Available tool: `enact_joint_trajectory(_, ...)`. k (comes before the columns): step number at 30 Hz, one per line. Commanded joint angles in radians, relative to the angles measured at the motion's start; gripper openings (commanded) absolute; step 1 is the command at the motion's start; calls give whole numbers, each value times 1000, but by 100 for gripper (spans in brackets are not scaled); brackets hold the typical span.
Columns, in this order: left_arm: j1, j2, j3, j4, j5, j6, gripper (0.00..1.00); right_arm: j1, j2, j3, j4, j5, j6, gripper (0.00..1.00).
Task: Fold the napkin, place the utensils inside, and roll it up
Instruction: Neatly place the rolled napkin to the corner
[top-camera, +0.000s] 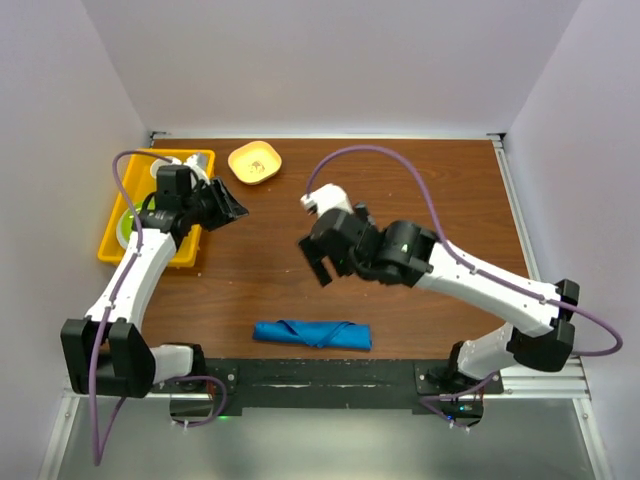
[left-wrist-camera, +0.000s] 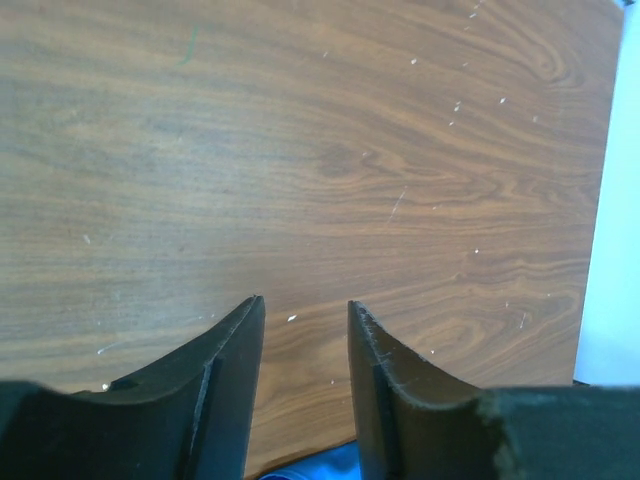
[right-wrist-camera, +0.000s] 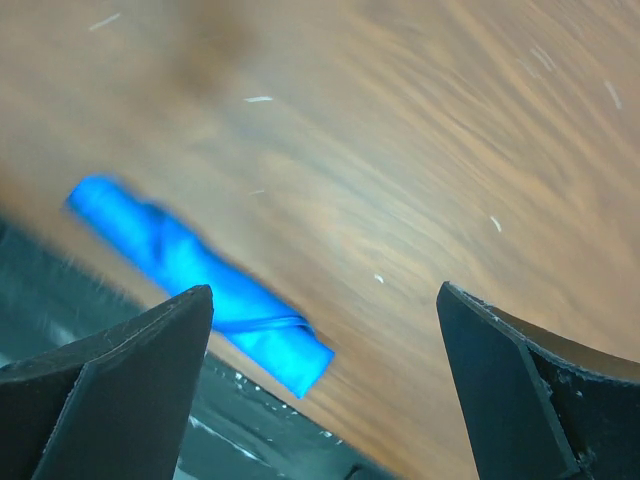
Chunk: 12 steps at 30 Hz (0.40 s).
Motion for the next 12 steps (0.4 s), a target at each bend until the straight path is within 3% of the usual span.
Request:
enact_joint_trajectory(1, -54, -35, 45, 52, -34, 19, 52, -132, -29, 24, -155, 31, 250, 98)
enact_joint_trajectory(6, -137, -49, 105, 49, -60, -10, 60, -157, -164, 19, 12, -7, 258, 98)
enact_joint_trajectory(12, -151, -21, 332, -52, -69, -3, 72, -171, -207, 164, 30, 45, 235, 98)
